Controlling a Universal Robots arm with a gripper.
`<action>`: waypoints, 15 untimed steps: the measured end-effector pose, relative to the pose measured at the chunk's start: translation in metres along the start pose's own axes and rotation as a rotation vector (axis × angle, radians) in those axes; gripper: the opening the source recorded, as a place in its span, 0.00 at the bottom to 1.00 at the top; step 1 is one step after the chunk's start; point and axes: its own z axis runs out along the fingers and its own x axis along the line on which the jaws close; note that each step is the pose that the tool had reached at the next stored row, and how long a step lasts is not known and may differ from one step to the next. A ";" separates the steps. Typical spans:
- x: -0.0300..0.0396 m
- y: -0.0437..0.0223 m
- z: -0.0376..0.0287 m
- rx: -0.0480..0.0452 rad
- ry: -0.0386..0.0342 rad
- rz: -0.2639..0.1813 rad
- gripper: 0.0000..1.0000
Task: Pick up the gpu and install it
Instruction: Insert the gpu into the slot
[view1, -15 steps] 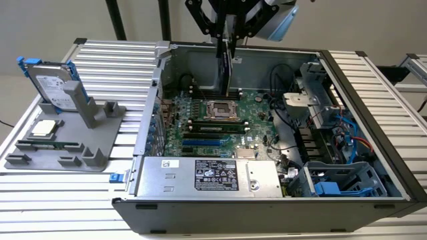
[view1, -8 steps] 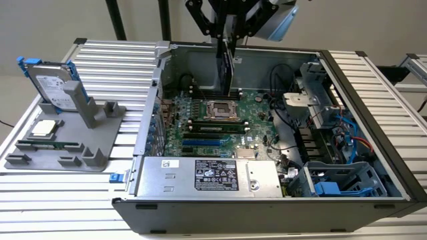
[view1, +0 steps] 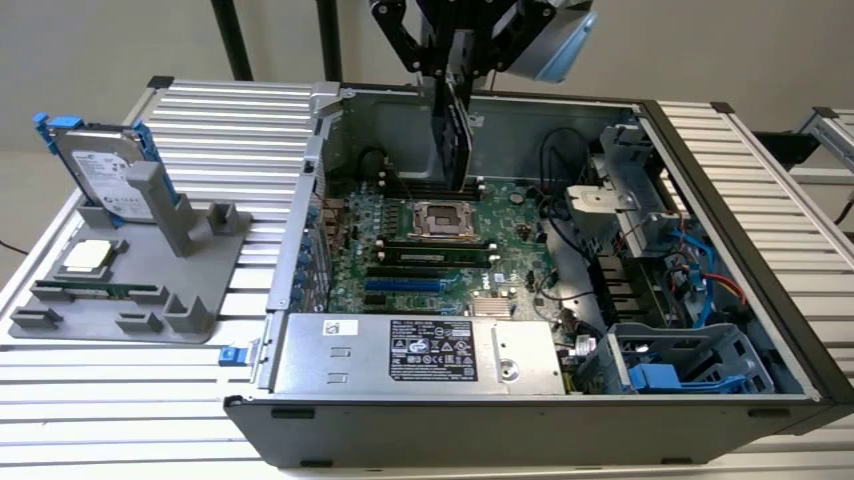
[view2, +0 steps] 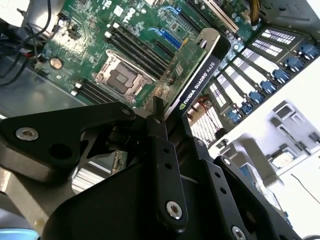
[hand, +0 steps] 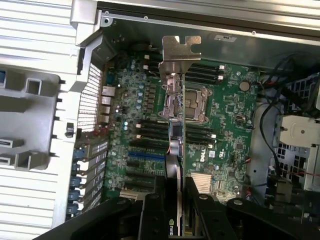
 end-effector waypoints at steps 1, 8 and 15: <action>0.0000 0.0000 0.0000 0.0000 0.0005 -0.010 0.00; 0.0000 0.0000 0.0000 -0.0003 0.0039 -0.082 0.00; 0.0000 0.0000 0.0000 -0.0006 0.0073 -0.155 0.00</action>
